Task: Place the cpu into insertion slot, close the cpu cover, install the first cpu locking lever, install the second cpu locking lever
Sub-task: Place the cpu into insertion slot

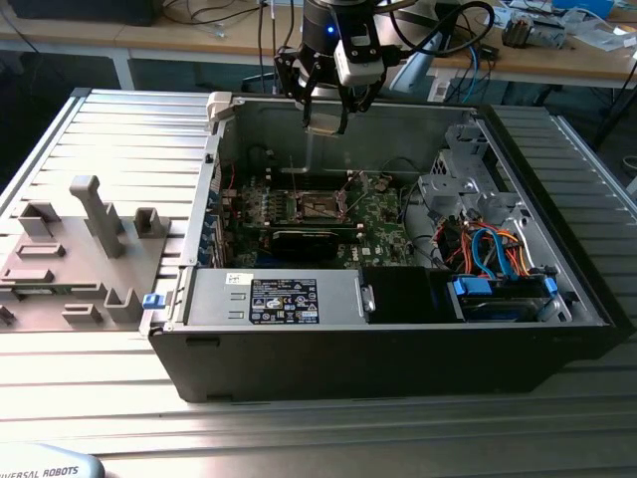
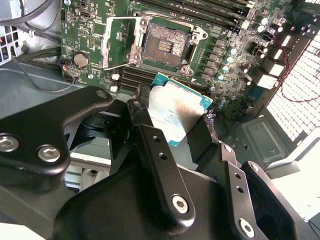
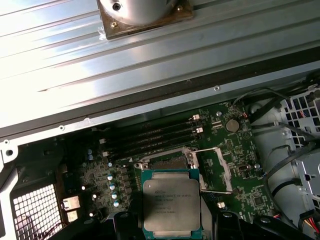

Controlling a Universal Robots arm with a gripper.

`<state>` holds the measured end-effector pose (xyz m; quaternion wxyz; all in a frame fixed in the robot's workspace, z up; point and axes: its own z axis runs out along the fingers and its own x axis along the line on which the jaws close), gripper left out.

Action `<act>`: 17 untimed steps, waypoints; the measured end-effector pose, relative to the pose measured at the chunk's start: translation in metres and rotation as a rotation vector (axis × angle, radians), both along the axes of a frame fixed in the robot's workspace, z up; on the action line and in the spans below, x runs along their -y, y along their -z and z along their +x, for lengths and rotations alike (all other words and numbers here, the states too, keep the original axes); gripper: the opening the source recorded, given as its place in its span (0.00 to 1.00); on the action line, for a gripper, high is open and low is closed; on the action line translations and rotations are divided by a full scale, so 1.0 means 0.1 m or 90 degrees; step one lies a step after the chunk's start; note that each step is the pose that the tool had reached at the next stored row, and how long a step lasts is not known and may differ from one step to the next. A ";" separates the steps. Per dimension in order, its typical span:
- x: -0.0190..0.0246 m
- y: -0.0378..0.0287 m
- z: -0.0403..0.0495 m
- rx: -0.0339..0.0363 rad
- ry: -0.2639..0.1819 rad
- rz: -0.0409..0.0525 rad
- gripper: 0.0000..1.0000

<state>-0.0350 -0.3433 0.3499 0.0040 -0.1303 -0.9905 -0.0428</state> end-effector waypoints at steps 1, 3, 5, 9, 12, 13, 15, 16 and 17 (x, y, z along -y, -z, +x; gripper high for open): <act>0.000 0.000 0.000 0.0000 0.000 0.0000 0.54; 0.000 0.000 0.000 0.0000 0.001 0.0000 0.54; 0.000 0.000 0.000 0.0000 0.002 0.0000 0.54; 0.000 0.001 0.000 0.0000 0.003 0.0000 0.54; 0.000 0.001 0.000 0.0000 0.004 0.0000 0.54; 0.000 0.001 0.000 0.0000 0.004 0.0000 0.54; 0.000 0.001 0.000 0.0000 0.004 0.0000 0.54; 0.000 0.001 0.000 0.0000 0.005 0.0000 0.54; 0.000 0.001 0.000 0.0000 0.005 0.0000 0.54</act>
